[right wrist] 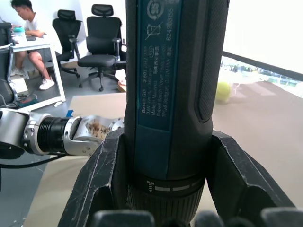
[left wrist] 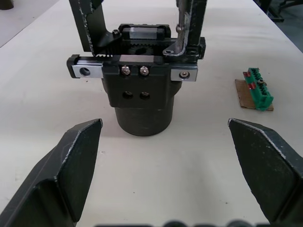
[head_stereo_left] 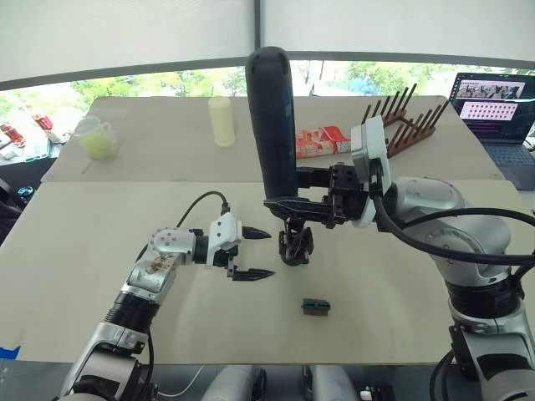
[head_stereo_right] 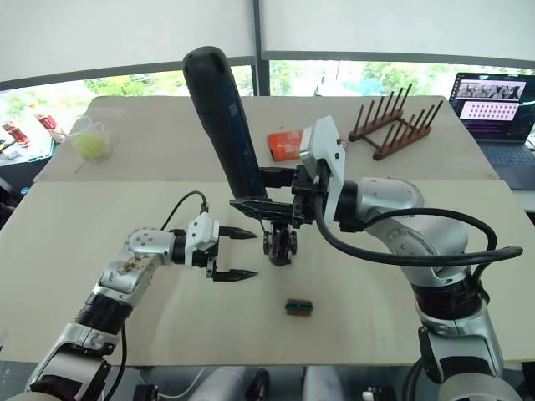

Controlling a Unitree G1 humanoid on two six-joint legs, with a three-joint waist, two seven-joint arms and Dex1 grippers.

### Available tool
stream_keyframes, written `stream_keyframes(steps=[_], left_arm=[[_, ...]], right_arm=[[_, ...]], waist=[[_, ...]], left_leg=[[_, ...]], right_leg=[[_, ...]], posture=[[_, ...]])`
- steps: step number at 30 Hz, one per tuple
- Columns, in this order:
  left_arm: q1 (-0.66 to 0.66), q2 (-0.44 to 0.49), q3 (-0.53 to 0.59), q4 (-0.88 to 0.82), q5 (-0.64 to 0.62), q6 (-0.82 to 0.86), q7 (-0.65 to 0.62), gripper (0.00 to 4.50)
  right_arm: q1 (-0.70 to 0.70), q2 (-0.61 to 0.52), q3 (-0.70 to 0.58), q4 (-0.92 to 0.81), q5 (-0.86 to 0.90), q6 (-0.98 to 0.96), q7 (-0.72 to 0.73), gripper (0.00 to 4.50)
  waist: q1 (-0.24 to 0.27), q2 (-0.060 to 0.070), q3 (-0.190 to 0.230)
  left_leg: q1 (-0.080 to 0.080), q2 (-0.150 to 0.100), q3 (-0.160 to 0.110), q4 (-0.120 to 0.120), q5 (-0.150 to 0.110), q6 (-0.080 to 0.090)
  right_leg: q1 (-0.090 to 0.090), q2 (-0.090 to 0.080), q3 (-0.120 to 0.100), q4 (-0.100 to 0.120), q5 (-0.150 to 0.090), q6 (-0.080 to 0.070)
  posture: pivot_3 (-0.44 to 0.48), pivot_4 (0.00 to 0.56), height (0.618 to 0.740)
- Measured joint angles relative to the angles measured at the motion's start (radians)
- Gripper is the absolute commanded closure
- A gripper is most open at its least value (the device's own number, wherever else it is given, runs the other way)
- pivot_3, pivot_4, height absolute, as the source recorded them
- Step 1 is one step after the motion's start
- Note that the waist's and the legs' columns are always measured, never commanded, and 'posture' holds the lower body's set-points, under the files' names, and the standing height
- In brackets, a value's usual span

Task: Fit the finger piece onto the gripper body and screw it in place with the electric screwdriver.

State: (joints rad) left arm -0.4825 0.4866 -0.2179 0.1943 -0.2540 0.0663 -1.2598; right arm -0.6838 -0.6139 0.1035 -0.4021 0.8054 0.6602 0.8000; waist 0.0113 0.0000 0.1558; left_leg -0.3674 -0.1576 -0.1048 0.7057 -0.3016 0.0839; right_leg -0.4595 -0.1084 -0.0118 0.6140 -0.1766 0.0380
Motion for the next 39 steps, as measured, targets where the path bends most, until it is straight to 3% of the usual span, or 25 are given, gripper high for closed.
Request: stream_keyframes(steps=[39], left_arm=[[-0.013, -0.015, 0.000, 0.018, 0.019, -0.022, -0.018, 0.00]], right_arm=[[0.031, 0.009, -0.023, 0.000, -0.057, -0.009, 0.034, 2.59]], waist=[[0.000, 0.000, 0.000]], left_leg=[[0.000, 0.000, 0.000, 0.000, 0.000, 0.000]], right_leg=[[0.000, 0.000, 0.000, 0.000, 0.000, 0.000]], posture=[[0.000, 0.150, 0.740]])
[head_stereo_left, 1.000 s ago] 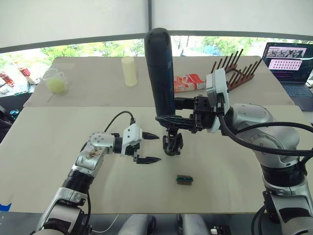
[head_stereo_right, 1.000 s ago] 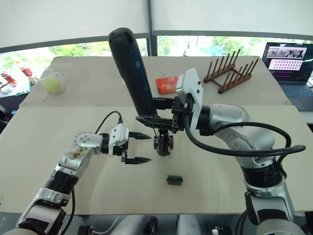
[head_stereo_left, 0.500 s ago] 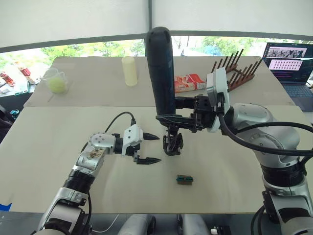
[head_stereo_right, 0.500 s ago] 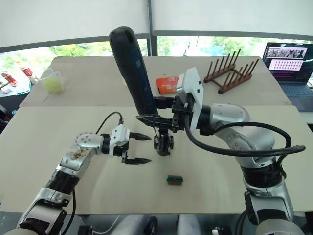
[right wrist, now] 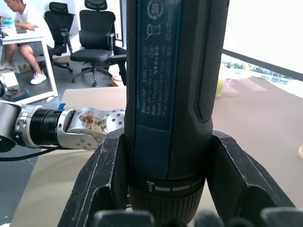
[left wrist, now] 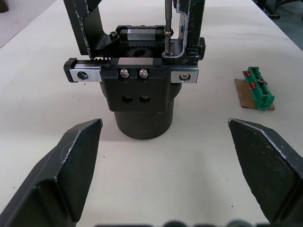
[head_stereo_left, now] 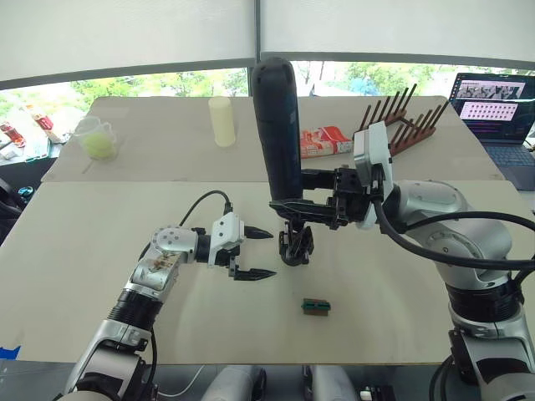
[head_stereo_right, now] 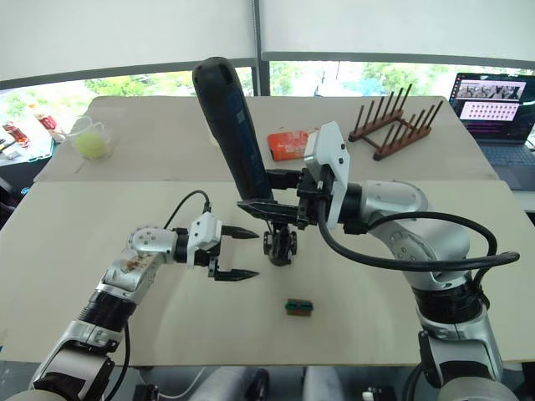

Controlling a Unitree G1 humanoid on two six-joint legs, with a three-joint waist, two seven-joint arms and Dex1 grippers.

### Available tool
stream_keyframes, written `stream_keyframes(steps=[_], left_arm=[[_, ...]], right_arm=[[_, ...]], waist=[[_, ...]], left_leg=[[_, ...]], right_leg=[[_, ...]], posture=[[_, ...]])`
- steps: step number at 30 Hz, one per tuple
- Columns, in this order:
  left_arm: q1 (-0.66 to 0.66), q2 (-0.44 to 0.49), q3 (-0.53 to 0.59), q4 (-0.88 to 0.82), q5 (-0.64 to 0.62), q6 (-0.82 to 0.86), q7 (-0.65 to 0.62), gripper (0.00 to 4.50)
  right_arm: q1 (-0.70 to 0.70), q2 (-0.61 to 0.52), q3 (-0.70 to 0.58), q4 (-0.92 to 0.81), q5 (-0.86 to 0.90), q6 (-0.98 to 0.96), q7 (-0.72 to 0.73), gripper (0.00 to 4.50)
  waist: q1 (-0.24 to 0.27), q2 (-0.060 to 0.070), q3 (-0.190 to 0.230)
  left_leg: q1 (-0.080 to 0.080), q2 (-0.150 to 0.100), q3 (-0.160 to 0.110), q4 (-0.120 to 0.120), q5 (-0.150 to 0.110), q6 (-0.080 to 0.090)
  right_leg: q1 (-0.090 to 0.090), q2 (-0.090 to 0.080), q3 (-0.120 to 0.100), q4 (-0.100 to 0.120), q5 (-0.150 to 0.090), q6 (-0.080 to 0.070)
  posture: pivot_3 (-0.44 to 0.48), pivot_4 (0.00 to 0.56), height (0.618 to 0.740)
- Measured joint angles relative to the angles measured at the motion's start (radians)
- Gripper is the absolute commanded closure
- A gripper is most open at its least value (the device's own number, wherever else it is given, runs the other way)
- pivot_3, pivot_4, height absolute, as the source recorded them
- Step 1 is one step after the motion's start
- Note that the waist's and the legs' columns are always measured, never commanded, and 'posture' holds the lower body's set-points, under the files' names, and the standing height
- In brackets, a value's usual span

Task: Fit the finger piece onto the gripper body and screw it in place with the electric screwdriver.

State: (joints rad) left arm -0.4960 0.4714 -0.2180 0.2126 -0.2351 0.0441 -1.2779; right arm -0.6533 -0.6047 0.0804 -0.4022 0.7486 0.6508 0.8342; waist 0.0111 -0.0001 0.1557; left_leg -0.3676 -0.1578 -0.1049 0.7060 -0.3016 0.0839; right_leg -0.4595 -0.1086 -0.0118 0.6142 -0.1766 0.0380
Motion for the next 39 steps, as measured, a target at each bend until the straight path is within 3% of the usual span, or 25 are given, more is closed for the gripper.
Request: stream_keyframes(steps=[39], left_arm=[[0.000, -0.002, 0.000, 0.000, 0.001, -0.003, 0.001, 0.00]], right_arm=[[-0.002, 0.028, -0.010, -0.002, -0.017, 0.020, 0.004, 2.59]], waist=[[0.000, 0.000, 0.000]], left_leg=[[0.000, 0.000, 0.000, 0.000, 0.000, 0.000]], right_leg=[[0.000, 0.000, 0.000, 0.000, 0.000, 0.000]], posture=[[0.000, 0.150, 0.740]])
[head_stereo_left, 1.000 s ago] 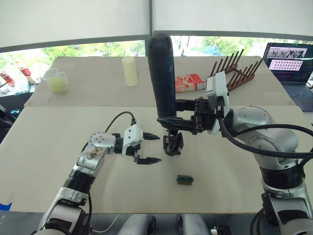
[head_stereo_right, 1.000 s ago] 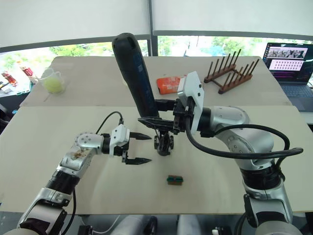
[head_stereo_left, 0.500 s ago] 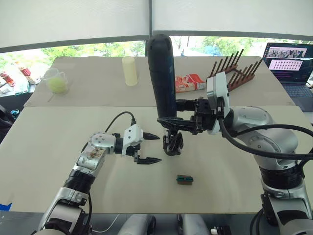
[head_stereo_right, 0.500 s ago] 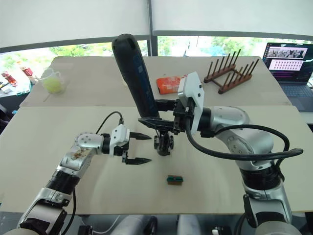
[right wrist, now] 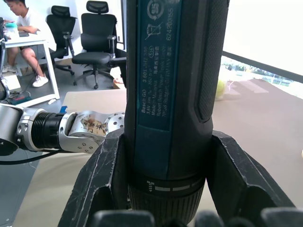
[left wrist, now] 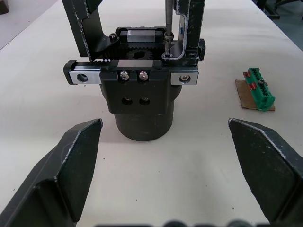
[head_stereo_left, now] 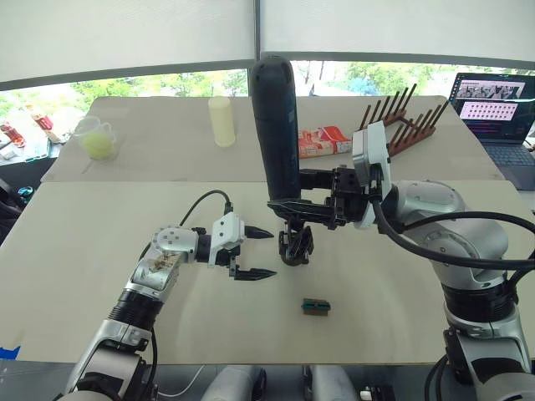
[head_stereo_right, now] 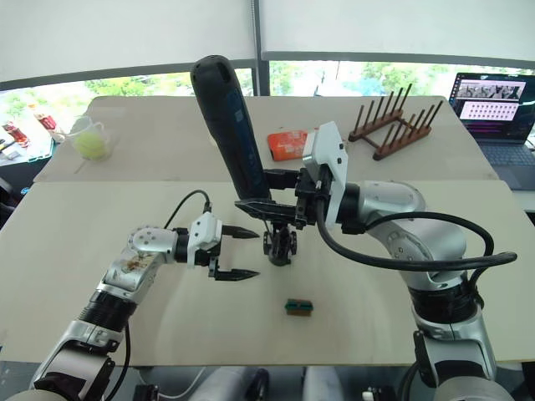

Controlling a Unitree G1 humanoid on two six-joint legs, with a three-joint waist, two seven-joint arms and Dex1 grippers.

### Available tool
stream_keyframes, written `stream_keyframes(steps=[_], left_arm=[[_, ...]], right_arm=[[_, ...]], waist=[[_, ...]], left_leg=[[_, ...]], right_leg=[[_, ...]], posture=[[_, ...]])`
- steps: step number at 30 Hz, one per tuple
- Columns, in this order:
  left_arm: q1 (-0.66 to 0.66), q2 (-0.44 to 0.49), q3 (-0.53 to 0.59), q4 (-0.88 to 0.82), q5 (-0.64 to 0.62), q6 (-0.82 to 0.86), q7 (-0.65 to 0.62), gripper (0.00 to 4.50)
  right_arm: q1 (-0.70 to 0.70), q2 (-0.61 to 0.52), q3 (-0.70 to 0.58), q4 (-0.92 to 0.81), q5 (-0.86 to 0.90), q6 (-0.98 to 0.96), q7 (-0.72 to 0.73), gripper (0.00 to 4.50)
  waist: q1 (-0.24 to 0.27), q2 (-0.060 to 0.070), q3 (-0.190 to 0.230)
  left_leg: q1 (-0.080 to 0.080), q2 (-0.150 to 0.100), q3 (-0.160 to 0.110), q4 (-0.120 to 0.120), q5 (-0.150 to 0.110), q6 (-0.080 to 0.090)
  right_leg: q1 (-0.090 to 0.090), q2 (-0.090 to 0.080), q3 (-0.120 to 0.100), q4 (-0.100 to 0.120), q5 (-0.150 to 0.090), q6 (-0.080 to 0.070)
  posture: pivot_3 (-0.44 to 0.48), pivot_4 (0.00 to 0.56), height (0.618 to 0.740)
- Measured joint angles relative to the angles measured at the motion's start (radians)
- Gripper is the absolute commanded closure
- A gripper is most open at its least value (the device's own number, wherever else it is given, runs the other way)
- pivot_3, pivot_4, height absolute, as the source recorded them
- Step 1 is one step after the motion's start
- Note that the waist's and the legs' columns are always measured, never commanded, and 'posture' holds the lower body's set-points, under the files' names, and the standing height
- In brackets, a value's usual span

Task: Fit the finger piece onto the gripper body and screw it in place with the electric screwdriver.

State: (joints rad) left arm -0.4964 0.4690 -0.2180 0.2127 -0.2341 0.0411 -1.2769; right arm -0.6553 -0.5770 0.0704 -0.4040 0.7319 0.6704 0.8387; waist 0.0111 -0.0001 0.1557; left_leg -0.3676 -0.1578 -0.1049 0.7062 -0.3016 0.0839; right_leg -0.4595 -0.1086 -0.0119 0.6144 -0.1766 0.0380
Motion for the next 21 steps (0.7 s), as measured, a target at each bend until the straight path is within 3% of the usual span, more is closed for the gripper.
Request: stream_keyframes(steps=[21], left_arm=[[0.000, -0.007, -0.001, 0.024, 0.012, -0.016, 0.011, 0.00]], right_arm=[[0.008, 0.003, -0.003, 0.000, -0.005, -0.010, 0.009, 2.59]], waist=[[0.000, 0.000, 0.000]], left_leg=[[0.000, 0.000, 0.000, 0.000, 0.000, 0.000]], right_leg=[[0.000, 0.000, 0.000, 0.000, 0.000, 0.000]], posture=[[0.000, 0.150, 0.740]])
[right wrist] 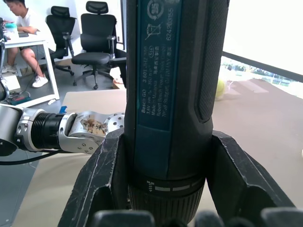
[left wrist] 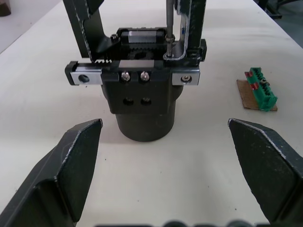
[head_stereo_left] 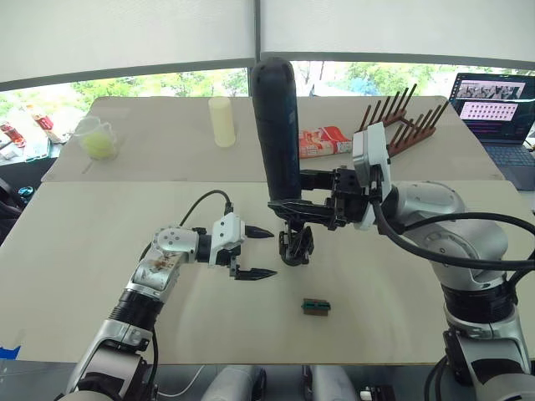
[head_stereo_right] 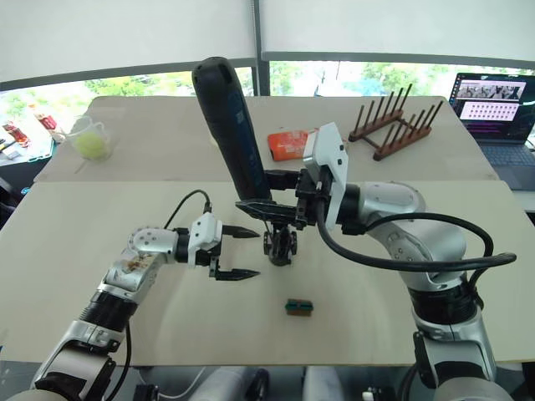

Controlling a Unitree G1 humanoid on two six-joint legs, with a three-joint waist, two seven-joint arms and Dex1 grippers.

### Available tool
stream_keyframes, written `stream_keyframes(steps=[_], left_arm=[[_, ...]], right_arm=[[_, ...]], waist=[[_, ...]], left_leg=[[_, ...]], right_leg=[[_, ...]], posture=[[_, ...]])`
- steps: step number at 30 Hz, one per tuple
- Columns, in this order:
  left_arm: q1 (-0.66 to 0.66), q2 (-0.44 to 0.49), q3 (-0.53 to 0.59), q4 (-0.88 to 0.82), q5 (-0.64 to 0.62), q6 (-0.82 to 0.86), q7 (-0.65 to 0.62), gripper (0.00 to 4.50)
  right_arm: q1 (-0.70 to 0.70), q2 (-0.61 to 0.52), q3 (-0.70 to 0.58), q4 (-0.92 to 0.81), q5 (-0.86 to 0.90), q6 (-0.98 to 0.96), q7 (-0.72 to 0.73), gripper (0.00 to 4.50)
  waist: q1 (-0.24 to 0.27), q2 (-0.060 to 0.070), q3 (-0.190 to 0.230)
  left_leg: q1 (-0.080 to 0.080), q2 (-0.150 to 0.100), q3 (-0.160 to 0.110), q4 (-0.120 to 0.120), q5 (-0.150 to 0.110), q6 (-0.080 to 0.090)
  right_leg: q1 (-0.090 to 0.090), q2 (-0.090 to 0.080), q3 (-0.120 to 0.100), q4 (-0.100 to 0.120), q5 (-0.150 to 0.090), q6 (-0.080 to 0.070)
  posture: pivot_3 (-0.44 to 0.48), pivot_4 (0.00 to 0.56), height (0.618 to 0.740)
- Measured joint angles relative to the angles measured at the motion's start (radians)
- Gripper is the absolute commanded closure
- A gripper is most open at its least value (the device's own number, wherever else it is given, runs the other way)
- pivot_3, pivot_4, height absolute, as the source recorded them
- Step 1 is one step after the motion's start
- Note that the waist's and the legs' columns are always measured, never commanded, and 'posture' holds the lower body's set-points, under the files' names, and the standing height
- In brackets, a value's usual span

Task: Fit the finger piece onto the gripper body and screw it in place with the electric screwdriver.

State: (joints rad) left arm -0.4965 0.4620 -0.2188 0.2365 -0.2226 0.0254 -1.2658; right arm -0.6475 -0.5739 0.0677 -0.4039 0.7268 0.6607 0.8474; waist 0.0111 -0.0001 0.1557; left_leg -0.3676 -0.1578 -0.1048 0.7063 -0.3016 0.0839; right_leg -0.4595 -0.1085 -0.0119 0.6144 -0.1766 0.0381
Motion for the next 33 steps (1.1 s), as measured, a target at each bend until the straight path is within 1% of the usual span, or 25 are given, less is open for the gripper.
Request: stream_keyframes(steps=[33], left_arm=[[-0.006, -0.023, 0.000, 0.015, 0.024, -0.002, 0.001, 0.00]], right_arm=[[0.003, 0.004, -0.002, 0.001, -0.017, -0.013, 0.017, 2.59]], waist=[[0.000, 0.000, 0.000]], left_leg=[[0.000, 0.000, 0.000, 0.000, 0.000, 0.000]], right_leg=[[0.000, 0.000, 0.000, 0.000, 0.000, 0.000]], posture=[[0.000, 0.150, 0.740]])
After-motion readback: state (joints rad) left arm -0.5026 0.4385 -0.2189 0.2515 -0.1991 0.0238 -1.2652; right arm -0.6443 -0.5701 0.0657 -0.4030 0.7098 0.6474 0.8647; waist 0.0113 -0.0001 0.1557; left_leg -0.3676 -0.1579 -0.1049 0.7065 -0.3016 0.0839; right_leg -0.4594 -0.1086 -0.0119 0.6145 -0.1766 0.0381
